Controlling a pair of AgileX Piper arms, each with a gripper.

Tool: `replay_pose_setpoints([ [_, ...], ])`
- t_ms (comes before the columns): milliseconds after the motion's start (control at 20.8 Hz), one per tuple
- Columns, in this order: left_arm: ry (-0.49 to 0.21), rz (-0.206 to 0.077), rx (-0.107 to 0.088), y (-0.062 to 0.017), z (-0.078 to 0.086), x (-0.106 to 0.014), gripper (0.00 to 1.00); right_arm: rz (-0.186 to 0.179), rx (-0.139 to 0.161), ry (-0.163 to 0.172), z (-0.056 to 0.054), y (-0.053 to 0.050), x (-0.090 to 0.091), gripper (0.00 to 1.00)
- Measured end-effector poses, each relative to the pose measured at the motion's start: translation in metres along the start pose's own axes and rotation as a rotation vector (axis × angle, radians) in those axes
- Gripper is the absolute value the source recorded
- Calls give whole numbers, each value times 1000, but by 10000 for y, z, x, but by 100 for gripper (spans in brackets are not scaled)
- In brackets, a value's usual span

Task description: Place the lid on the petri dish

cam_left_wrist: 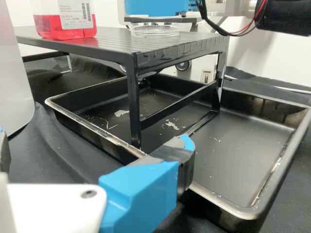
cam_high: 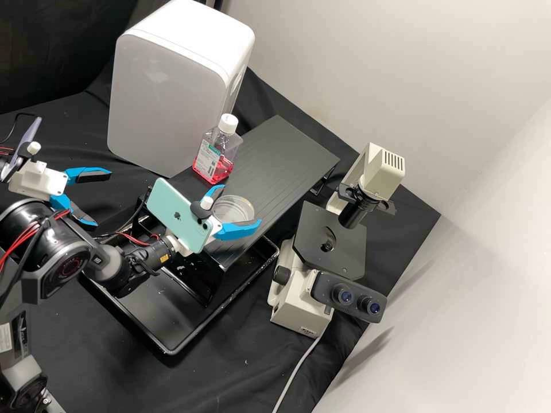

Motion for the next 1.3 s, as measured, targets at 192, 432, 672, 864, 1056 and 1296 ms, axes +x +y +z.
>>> replay_pose_setpoints([
  [192, 2, -10, -4, -28, -8, 6, 100, -10, 2, -10, 8, -5, 11, 0],
  [432, 2, -11, -4, -30, -8, 7, 100, -35, 3, -31, 30, -35, 34, 0],
  [672, 2, -11, -4, -30, -8, 7, 100, -59, 46, -13, 9, -60, 33, 0],
  [864, 2, -11, -4, -30, -8, 7, 100, -97, 67, 7, -11, -93, 30, 0],
  [1056, 2, -11, -4, -30, -8, 7, 100, -96, 82, 9, -15, -90, 29, 0],
  [1296, 2, -11, -4, -30, -8, 7, 100, -96, 82, 9, -15, -90, 29, 0],
])
